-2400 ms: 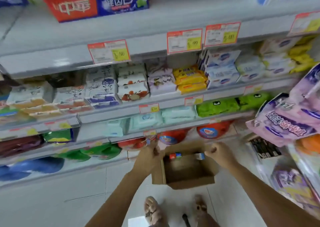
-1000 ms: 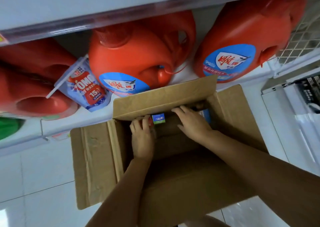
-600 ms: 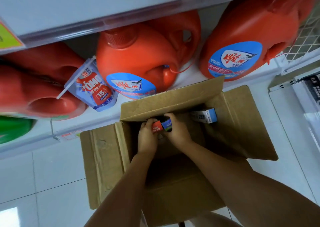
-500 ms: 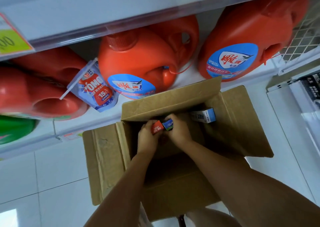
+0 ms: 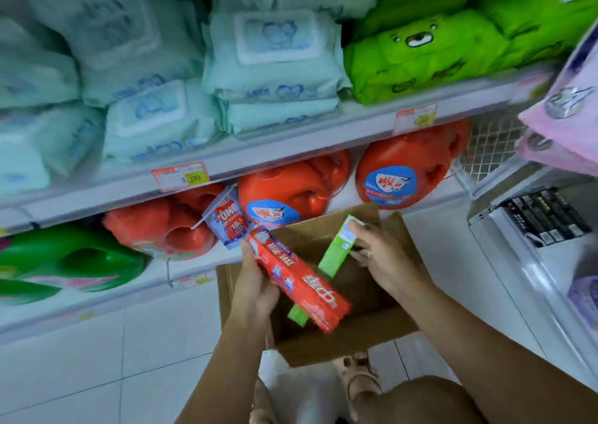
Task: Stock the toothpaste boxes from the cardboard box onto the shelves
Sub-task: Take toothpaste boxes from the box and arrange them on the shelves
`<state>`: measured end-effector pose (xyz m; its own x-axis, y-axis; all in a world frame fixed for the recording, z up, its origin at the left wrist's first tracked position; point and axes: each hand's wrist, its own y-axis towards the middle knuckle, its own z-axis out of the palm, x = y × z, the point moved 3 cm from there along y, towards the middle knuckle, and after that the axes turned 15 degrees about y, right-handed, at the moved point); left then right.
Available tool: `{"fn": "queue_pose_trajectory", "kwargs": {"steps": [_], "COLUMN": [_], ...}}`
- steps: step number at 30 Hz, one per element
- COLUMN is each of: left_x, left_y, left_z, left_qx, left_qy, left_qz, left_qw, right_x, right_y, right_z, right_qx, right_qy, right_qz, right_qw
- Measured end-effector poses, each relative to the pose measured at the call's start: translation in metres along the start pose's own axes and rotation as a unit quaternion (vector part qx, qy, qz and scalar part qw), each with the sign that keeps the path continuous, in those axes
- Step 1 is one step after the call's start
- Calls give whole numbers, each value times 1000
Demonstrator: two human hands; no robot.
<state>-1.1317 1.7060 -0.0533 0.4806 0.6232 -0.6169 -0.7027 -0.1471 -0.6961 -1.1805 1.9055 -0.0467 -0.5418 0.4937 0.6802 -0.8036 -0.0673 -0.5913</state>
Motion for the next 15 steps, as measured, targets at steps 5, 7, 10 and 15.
{"fn": "queue_pose_trajectory", "kwargs": {"steps": [5,7,10,15], "left_x": [-24,-32,-43,-59], "left_y": [-55,-78,-119,-167], "left_z": [17,20,23,23], "left_qx": [-74,-66,-31,62], "left_qy": [-62,-110,-112,-115], "left_qz": [-34,-44,-22,-4], "left_qw": [995,991,993,991], "right_x": [26,31,37,50], "right_y": [-42,-58,-82,-113], "right_z": [13,16,24,38], "right_qx": [59,47,28,-1], "right_qy": [203,231,213,135], "right_qz": [-8,16,45,60], "right_qw": [977,972,976,989]}}
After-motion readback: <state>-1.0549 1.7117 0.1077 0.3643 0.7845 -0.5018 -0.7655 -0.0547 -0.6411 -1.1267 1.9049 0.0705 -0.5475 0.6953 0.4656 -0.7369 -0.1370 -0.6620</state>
